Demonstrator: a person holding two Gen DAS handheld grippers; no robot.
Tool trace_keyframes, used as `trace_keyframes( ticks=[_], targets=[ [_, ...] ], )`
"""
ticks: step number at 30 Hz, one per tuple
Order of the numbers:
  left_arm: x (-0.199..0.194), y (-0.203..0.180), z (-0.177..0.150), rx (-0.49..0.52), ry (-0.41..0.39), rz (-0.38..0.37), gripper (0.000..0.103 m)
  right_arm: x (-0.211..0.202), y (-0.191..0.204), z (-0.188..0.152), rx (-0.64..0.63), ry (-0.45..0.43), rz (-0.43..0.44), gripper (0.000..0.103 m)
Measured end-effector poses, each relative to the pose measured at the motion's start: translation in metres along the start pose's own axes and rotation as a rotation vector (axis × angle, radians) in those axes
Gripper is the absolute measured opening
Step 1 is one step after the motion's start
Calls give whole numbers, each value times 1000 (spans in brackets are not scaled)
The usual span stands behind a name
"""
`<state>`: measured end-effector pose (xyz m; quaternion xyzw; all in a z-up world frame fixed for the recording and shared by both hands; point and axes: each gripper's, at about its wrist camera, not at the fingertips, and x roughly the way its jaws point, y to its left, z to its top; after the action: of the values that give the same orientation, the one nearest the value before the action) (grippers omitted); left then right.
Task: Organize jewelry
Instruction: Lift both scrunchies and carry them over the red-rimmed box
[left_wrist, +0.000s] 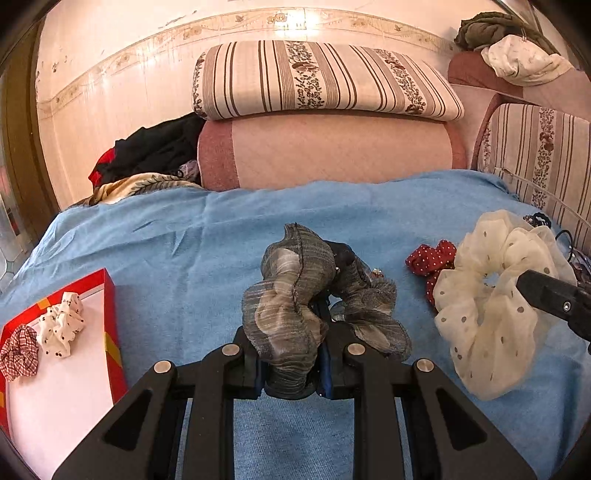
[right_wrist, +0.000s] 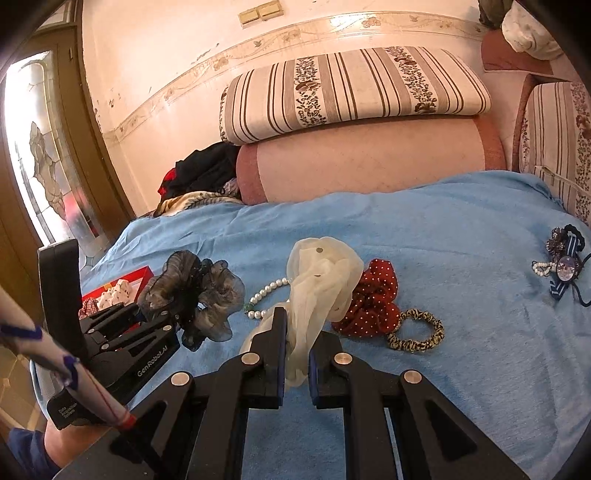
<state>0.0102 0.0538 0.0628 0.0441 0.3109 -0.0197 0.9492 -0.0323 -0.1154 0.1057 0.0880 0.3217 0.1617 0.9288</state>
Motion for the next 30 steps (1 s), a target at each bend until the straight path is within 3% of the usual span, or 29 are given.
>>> trace_keyframes(
  ticks=[30],
  targets=[
    [-17, 13, 4, -39, -28, 20, 22, -12, 12, -2, -21, -32, 25, 10]
  ],
)
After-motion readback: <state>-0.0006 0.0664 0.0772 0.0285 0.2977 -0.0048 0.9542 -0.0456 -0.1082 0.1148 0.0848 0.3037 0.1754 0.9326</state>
